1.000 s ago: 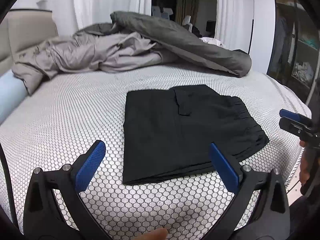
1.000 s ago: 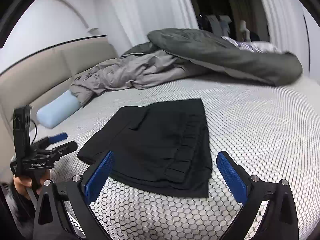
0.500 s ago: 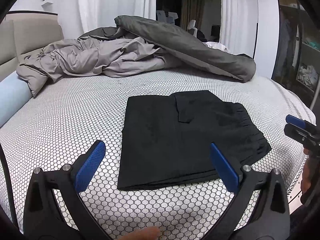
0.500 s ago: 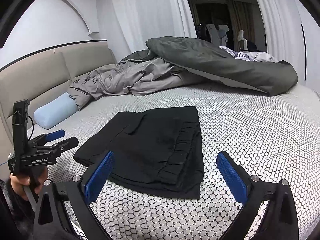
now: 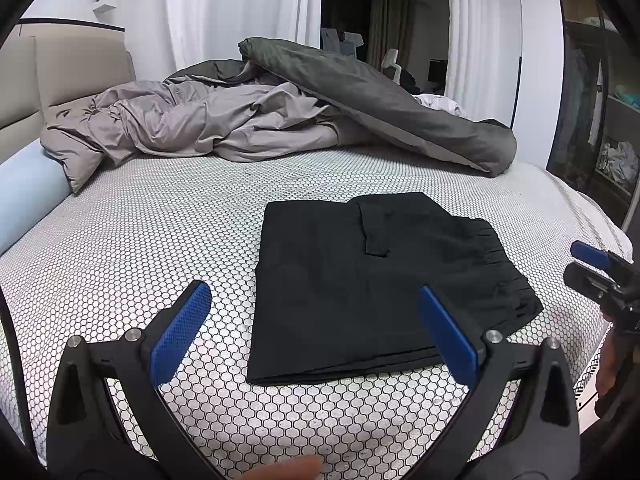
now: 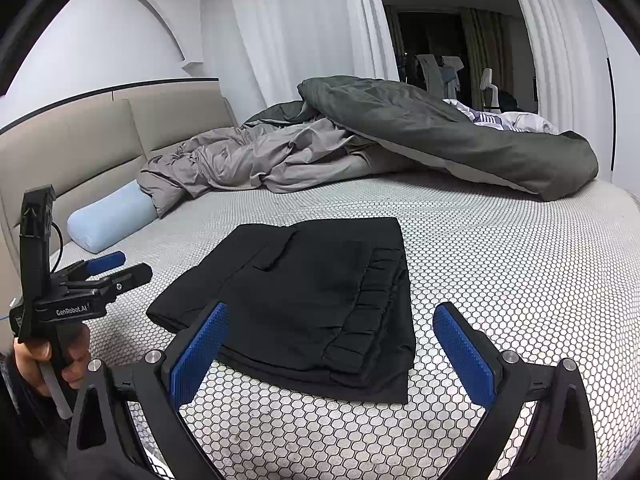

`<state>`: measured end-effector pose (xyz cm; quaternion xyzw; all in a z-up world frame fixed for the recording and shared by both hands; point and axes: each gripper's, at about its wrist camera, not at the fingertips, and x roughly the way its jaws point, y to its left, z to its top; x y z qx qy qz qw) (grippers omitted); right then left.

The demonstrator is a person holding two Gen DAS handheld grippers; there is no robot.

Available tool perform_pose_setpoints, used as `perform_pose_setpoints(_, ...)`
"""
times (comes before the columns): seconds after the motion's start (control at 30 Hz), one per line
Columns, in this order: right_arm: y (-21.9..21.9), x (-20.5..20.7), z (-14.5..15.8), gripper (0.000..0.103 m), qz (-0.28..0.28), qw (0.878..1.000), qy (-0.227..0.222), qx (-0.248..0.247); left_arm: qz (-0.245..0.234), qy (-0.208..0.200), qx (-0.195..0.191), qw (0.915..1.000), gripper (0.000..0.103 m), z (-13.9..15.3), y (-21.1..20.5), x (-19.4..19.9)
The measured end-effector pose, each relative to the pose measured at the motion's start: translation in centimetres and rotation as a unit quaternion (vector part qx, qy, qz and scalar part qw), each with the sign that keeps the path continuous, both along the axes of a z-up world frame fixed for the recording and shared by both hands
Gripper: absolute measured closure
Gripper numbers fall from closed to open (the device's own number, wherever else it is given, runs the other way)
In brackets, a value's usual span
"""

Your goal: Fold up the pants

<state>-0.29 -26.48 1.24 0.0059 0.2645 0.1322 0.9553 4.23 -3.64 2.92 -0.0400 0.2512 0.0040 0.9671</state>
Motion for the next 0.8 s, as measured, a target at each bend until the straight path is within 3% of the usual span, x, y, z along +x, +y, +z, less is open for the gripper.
perform_pose_setpoints(0.8, 0.61, -0.44, -0.02, 0.000, -0.003, 1.000, -0.007, -0.027, 0.001, 0.003, 0.005, 1.0000, 0.001, -0.06, 0.41, -0.21)
